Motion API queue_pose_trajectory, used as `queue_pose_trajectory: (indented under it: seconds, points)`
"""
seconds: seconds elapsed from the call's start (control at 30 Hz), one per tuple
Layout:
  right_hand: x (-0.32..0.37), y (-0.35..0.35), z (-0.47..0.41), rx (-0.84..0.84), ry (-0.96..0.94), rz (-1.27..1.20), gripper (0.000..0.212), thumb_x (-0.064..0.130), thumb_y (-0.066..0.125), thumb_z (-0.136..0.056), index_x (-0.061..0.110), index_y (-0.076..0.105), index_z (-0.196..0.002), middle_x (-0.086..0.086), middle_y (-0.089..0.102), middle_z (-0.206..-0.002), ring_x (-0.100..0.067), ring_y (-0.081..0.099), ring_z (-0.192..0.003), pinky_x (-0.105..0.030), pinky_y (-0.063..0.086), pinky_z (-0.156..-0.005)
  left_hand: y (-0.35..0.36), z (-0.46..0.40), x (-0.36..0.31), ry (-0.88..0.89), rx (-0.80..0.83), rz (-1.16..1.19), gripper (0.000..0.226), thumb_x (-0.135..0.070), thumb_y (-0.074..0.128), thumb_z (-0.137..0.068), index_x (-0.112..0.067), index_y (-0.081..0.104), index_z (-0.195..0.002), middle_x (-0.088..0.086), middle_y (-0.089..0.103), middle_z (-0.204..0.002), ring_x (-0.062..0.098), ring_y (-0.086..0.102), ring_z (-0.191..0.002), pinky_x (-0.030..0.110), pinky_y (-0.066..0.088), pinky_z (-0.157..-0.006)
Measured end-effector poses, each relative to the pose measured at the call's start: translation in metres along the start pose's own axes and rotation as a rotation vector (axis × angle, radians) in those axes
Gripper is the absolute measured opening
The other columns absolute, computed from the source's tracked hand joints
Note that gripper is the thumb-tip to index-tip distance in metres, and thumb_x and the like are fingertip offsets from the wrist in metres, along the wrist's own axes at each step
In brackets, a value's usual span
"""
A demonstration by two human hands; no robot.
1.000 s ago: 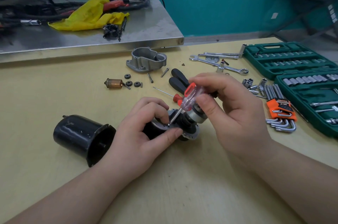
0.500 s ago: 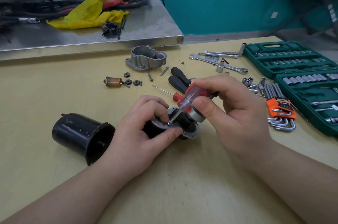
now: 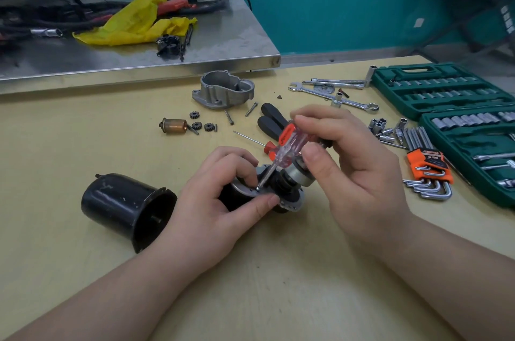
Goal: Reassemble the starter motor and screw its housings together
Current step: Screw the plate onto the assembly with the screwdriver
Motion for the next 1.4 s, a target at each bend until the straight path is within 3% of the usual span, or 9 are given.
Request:
queue_pose_trajectory:
  seconds: [0.1, 0.23, 0.47, 0.67, 0.83, 1.0, 1.2, 1.3, 1.4]
  points:
    - [-0.003, 0.000, 0.000, 0.003, 0.025, 0.004, 0.028, 0.014, 0.062, -0.103, 0.018, 0.067, -0.129, 0.003, 0.069, -0.130, -0.026, 0.065, -0.125, -0.047, 0.054, -0.100, 0.000, 0.000, 0.001, -0.006, -0.006, -0.004, 0.026, -0.044, 0.081, -0.084, -0.028, 0.060, -0.087, -0.009, 0.063, -0.115, 0.021, 0.064, -0.111, 0.018, 0.047, -0.090]
    - [0.005, 0.001, -0.003, 0.001, 0.002, 0.002, 0.026, 0.033, 0.067, -0.103, 0.026, 0.065, -0.128, 0.010, 0.068, -0.114, -0.024, 0.066, -0.107, -0.037, 0.051, -0.090, -0.001, 0.000, 0.001, 0.002, 0.002, -0.017, 0.026, -0.044, 0.081, -0.084, -0.028, 0.060, -0.087, -0.009, 0.063, -0.115, 0.020, 0.065, -0.110, 0.018, 0.048, -0.088]
    - [-0.003, 0.000, 0.000, -0.004, 0.040, -0.002, 0.028, 0.012, 0.061, -0.102, 0.020, 0.068, -0.129, 0.002, 0.069, -0.132, -0.025, 0.065, -0.127, -0.045, 0.054, -0.102, -0.001, 0.000, 0.002, 0.007, -0.005, -0.021, 0.027, -0.044, 0.081, -0.085, -0.026, 0.060, -0.088, -0.009, 0.064, -0.115, 0.022, 0.064, -0.112, 0.016, 0.047, -0.089]
    - [0.003, -0.001, -0.004, -0.025, 0.024, -0.015, 0.026, 0.037, 0.067, -0.103, 0.025, 0.068, -0.126, 0.012, 0.067, -0.118, -0.026, 0.067, -0.113, -0.042, 0.054, -0.092, -0.001, 0.000, 0.003, 0.008, -0.003, -0.015, 0.027, -0.043, 0.081, -0.085, -0.027, 0.059, -0.087, -0.009, 0.063, -0.115, 0.021, 0.064, -0.112, 0.017, 0.047, -0.090]
    - [-0.003, -0.001, 0.000, 0.008, 0.051, -0.022, 0.029, 0.014, 0.062, -0.103, 0.019, 0.068, -0.130, 0.002, 0.069, -0.133, -0.026, 0.064, -0.129, -0.047, 0.055, -0.102, -0.001, 0.000, 0.005, -0.016, 0.000, -0.016, 0.027, -0.046, 0.080, -0.084, -0.031, 0.059, -0.089, -0.009, 0.063, -0.116, 0.022, 0.064, -0.113, 0.017, 0.048, -0.090]
    - [0.004, -0.001, -0.005, -0.018, 0.023, -0.015, 0.027, 0.032, 0.070, -0.101, 0.026, 0.068, -0.126, 0.009, 0.070, -0.111, -0.025, 0.067, -0.105, -0.040, 0.054, -0.089, -0.002, 0.003, 0.012, -0.098, -0.007, 0.006, 0.034, -0.050, 0.083, -0.080, -0.037, 0.058, -0.100, -0.010, 0.066, -0.118, 0.022, 0.065, -0.113, 0.018, 0.050, -0.090]
    - [-0.003, -0.001, -0.001, -0.002, 0.023, 0.000, 0.030, 0.014, 0.063, -0.103, 0.019, 0.070, -0.131, -0.001, 0.070, -0.134, -0.026, 0.064, -0.129, -0.048, 0.054, -0.103, -0.003, 0.004, 0.016, -0.203, -0.015, -0.030, 0.052, -0.062, 0.083, -0.073, -0.044, 0.060, -0.116, -0.012, 0.071, -0.110, 0.016, 0.070, -0.101, 0.033, 0.057, -0.083]
    - [-0.001, -0.001, -0.004, -0.029, 0.045, -0.045, 0.031, 0.026, 0.071, -0.100, 0.037, 0.068, -0.129, 0.007, 0.071, -0.119, -0.025, 0.068, -0.112, -0.046, 0.055, -0.095, -0.002, 0.005, 0.018, -0.237, -0.006, -0.038, 0.055, -0.063, 0.082, -0.072, -0.044, 0.060, -0.119, -0.013, 0.071, -0.110, 0.016, 0.070, -0.102, 0.030, 0.055, -0.083]
    - [0.005, -0.002, -0.005, -0.046, 0.014, -0.037, 0.028, 0.040, 0.071, -0.099, 0.028, 0.071, -0.125, 0.005, 0.070, -0.112, -0.026, 0.068, -0.106, -0.041, 0.053, -0.090, -0.001, 0.006, 0.017, -0.245, -0.005, -0.041, 0.053, -0.060, 0.081, -0.073, -0.042, 0.061, -0.118, -0.011, 0.072, -0.110, 0.017, 0.070, -0.103, 0.030, 0.056, -0.085]
Point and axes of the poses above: each hand's wrist, its own z-axis away from the middle knuckle, its own y-axis out of the palm, x = y × z, the point moved 6 cm from there along -z, towards the middle knuckle
